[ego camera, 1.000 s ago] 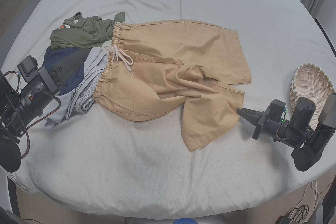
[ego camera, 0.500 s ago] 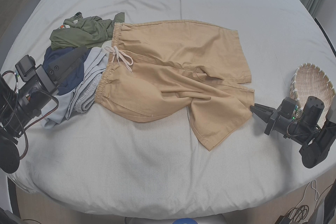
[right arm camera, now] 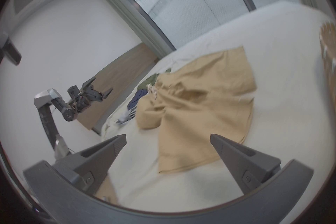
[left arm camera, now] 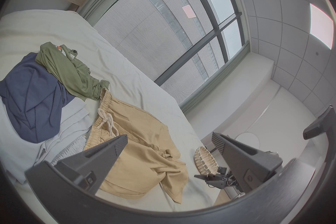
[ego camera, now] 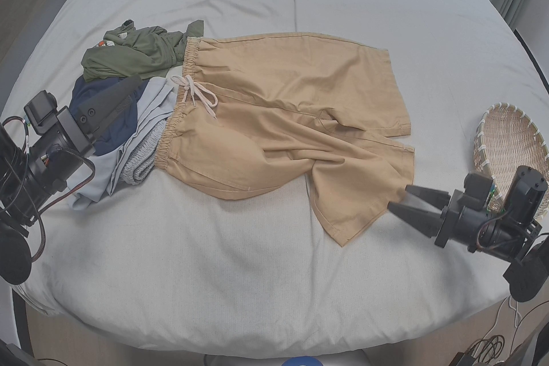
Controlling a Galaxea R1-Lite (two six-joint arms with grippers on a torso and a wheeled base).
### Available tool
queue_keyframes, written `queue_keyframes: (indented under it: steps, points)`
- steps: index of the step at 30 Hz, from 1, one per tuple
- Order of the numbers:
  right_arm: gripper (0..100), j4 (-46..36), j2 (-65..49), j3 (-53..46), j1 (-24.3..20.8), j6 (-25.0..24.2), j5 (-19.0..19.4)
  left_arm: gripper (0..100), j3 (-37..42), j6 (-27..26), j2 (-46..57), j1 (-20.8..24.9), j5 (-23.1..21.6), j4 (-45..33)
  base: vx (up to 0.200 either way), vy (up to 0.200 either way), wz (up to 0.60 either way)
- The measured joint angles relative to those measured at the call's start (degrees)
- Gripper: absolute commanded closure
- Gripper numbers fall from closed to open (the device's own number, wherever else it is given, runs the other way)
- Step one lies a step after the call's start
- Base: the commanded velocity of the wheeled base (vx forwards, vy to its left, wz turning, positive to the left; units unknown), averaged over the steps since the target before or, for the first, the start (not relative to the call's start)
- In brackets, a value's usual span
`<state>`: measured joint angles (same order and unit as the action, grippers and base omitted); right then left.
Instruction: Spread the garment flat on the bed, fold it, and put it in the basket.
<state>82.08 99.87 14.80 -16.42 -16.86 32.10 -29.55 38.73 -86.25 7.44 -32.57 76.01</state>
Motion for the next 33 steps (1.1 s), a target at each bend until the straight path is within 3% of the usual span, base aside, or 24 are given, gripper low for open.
queue_keyframes:
  steps: [6, 12, 21, 29, 30, 33]
  points:
    - [0, -10.91, -2.97, -1.74, -7.45, -3.78, -4.6, 0, -0.13, 0.0, -0.02, -0.02, 0.9, -0.13, 0.0, 0.0, 0.0]
    - [0, -10.8, -0.28, -1.07, -12.54, -7.79, -9.91, 0, -0.24, 0.0, -0.07, 0.06, 1.46, -0.17, 0.0, 0.0, 0.0]
    - [0, -9.36, 6.3, 1.45, -15.06, -10.67, -11.9, 0, 0.34, 0.71, -0.09, -0.17, 1.57, -0.11, 0.0, 0.0, 0.0]
    - [0, -1.52, 12.65, 3.99, -15.66, -12.14, -15.59, 0, 0.41, 1.08, 0.09, -0.24, 1.62, 0.0, 0.0, 0.0, 0.0]
    - [100, -1.04, 13.2, 4.49, -15.69, -12.51, -15.9, 0, 0.41, 1.08, 0.12, -0.27, 1.62, 0.02, 0.0, 0.0, 0.0]
    - [100, -0.57, 14.6, 5.56, -15.91, -13.0, -16.58, 0, 0.41, 1.1, 0.22, -0.37, 1.65, 0.0, 0.0, 0.0, 0.0]
